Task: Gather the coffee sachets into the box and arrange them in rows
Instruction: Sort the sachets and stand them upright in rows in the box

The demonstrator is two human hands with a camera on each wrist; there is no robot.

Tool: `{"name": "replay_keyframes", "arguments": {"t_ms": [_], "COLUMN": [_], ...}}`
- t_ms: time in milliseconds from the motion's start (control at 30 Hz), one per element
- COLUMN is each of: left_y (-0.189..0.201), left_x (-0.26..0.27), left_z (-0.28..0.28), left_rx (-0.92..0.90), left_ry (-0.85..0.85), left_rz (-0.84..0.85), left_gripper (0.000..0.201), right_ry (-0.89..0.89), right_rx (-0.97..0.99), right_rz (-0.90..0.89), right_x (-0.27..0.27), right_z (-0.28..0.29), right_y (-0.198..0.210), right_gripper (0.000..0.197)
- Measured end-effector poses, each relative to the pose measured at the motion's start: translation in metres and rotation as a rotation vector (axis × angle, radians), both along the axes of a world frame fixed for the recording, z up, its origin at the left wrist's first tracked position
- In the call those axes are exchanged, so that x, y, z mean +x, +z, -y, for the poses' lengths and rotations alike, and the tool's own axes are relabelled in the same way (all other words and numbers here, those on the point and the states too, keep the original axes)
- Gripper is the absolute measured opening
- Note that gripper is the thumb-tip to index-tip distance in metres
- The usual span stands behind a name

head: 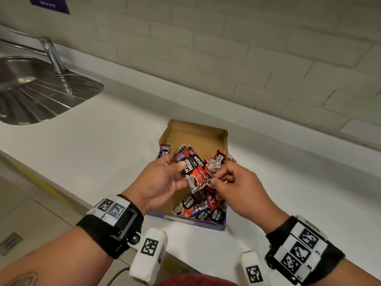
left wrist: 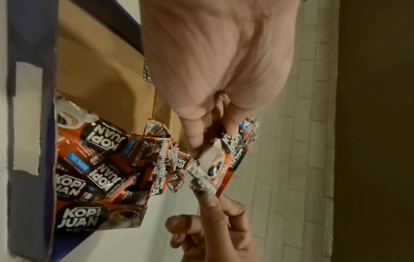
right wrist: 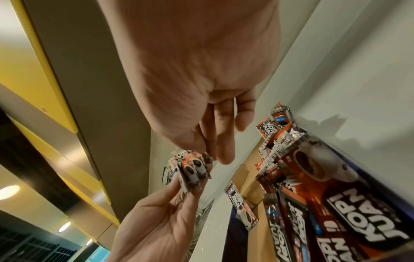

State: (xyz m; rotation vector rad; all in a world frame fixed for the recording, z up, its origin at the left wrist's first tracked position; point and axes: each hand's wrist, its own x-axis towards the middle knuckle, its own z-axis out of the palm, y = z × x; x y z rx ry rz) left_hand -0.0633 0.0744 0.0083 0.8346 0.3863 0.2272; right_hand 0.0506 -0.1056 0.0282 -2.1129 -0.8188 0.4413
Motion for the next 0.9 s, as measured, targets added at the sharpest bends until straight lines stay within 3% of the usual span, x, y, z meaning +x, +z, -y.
{"name": "replay_keyframes", "arguments": {"t_ms": [200,367,500,633,733,900], "left_y": [-0.009,-0.012,-0.011,-0.012,-0.016,-0.022], "left_x": [0.001,-0.001,0.002,0.002,0.001,0.005], "left_z": [-0.007,-0.013,-0.018,-0.036,-0.058,-0.084], "left_rx": [0.118,0.381,0.463,0.567,0.741,0.914], "left_ry": [0.061,0.126,0.182,0.217,0.197,0.108], "left_rz": [-0.089,-0.208,-0.229,-0.306,-0.389,-0.508], "left_gripper": [0.037,0.026,0.024,0.022,0.021,0.013], "right_ry": [0.212,0.24,0.358,0.318,0.26,0.112], "right_rx": [-0.222,-0.222,-0.289,-0.357,-0.308,-0.318], "right_rz": [0.1,0.207,0.343,0.385,0.327,-0.027], "right_x": [0.006,-0.002,-0.015,-0.02,-0.021,-0.016], "right_z": [-0.013,-0.033,-0.071,-0.104,-0.122,-0.149], "right_y": [0.007,0.018,0.009,-0.007,-0.012,-0.035], "right_gripper": [0.018,0.036,0.013,0.031,0.029,0.032]}}
